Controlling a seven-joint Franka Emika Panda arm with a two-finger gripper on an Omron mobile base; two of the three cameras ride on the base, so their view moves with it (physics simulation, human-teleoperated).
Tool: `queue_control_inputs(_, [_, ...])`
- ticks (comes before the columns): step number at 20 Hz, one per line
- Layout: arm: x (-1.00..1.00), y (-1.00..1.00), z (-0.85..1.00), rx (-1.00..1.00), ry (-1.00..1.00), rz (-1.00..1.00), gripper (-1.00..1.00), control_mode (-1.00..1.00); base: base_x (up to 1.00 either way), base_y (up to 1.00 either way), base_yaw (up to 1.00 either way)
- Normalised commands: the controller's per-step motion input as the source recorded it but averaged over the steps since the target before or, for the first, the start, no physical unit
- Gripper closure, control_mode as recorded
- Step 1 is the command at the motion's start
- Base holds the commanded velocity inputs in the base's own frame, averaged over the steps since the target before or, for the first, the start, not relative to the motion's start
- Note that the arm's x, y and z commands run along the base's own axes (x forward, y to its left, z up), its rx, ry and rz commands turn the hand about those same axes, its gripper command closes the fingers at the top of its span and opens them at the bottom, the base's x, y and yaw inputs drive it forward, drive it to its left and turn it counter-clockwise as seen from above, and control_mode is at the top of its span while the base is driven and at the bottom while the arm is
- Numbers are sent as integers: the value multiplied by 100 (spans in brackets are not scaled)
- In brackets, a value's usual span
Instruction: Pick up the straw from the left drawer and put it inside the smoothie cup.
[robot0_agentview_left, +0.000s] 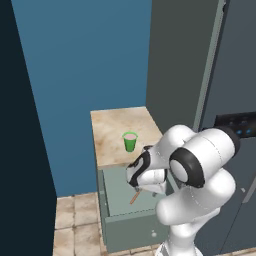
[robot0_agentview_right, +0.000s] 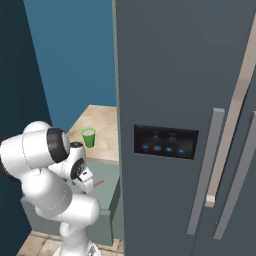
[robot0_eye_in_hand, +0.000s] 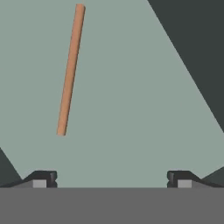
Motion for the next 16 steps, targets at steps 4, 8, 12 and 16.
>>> queue_control_inputs(4, [0, 0, -18, 0, -20, 0, -100, -100, 0, 0, 0])
queue_control_inputs(8, [0, 0, -13, 0, -21, 0, -100, -100, 0, 0, 0])
queue_control_inputs(12, [0, 0, -17, 0, -11, 0, -100, -100, 0, 0, 0])
queue_control_inputs(16, [0, 0, -24, 0, -1, 0, -100, -100, 0, 0, 0])
